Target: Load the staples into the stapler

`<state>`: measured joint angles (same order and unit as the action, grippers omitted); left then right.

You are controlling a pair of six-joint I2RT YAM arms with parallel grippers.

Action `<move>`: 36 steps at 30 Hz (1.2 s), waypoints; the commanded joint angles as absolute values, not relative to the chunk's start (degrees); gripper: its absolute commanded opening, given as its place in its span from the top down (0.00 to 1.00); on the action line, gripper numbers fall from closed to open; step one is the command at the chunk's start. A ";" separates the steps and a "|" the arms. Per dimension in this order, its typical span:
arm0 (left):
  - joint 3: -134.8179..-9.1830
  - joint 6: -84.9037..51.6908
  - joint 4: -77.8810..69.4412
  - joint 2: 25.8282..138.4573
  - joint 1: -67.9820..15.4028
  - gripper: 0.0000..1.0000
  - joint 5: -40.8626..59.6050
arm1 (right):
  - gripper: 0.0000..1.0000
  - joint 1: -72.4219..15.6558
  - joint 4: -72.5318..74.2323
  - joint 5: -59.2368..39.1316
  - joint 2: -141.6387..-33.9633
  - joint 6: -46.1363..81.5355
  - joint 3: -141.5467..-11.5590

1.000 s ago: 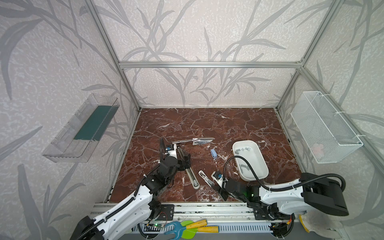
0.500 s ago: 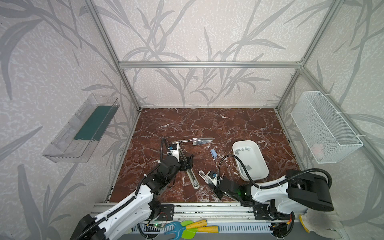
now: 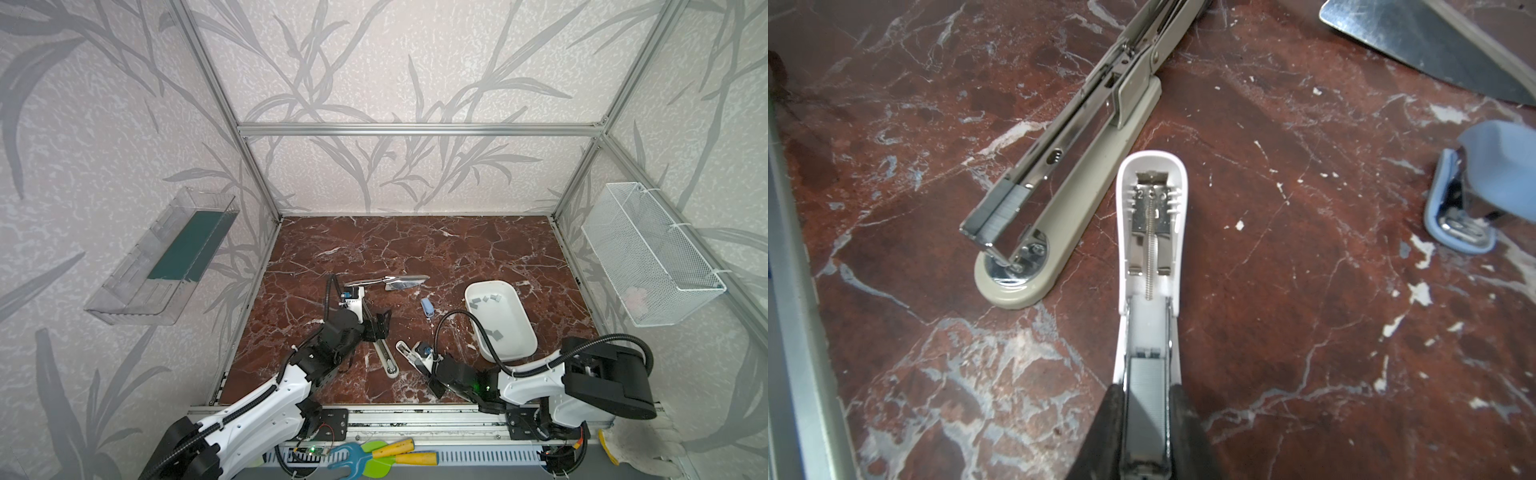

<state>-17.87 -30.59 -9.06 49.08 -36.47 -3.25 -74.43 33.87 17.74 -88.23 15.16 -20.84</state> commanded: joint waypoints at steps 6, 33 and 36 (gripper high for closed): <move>-19.71 -32.32 -12.99 52.41 -38.61 0.07 -1.43 | 0.87 -74.15 33.80 27.67 -89.37 19.20 -22.19; -21.98 -37.71 -31.58 76.11 -44.39 0.19 1.57 | 0.89 -69.48 39.96 27.74 -97.47 25.09 -24.87; -22.35 -37.71 -32.52 77.42 -44.40 0.19 2.01 | 0.89 -69.52 39.66 27.61 -97.39 24.97 -25.30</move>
